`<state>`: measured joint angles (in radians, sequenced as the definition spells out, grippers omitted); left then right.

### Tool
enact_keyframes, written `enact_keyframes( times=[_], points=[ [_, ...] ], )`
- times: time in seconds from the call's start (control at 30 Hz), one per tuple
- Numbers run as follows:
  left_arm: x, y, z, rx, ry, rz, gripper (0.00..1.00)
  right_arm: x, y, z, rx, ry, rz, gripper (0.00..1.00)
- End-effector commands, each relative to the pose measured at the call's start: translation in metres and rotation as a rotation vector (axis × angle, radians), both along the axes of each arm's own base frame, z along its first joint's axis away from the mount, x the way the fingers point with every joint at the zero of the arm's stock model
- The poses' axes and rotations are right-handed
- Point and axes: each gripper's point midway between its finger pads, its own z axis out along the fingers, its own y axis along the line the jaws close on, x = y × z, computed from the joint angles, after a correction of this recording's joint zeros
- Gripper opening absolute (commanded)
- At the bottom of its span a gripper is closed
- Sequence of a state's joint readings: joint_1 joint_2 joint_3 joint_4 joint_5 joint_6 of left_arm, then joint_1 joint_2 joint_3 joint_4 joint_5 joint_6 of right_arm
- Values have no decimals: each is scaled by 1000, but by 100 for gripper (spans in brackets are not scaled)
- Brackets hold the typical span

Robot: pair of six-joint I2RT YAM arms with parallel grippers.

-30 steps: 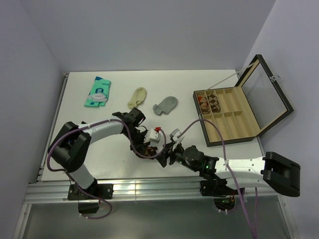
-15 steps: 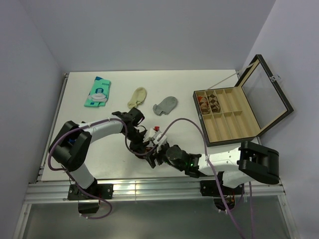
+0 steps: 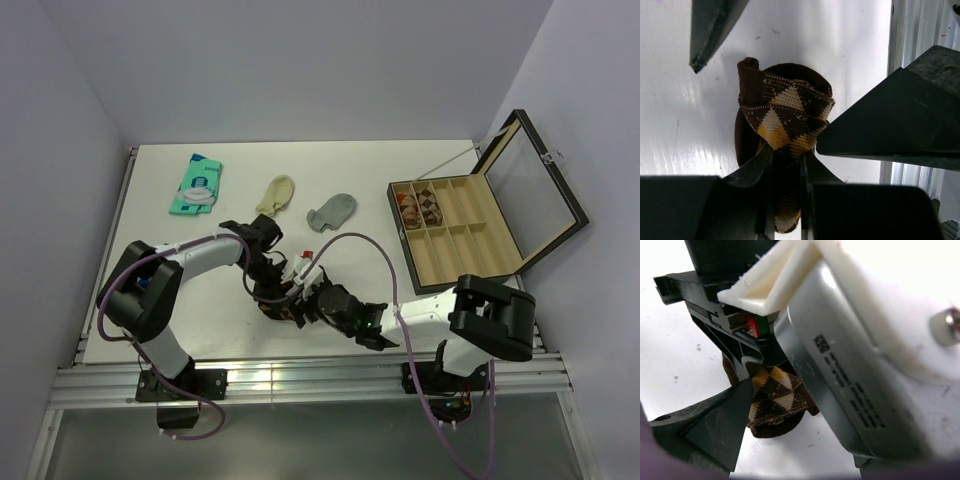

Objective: Roll the socks
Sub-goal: Roll the sock at the center of the board.

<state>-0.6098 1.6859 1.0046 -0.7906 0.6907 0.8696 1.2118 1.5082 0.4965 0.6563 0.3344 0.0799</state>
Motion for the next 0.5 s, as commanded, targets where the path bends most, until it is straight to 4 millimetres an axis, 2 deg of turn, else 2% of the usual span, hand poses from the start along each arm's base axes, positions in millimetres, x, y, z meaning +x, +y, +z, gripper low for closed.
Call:
enact_keyframes(
  times=[0.0, 0.13, 0.27, 0.37, 0.47],
  points=[
    [-11, -19, 6, -68, -25, -120, 0, -19, 17, -6, 34, 64, 120, 77],
    [-10, -19, 7, -71, -21, -114, 0, -28, 3, 10, 169, 83, 99, 77],
    [-8, -22, 11, -84, -31, -108, 0, -37, -17, 1, 188, 122, 79, 77],
    [-8, -24, 13, -90, -24, -107, 0, -40, -26, 5, 211, 120, 70, 77],
    [-8, -27, 17, -101, -14, -109, 0, -44, -26, 8, 226, 122, 93, 77]
  ],
)
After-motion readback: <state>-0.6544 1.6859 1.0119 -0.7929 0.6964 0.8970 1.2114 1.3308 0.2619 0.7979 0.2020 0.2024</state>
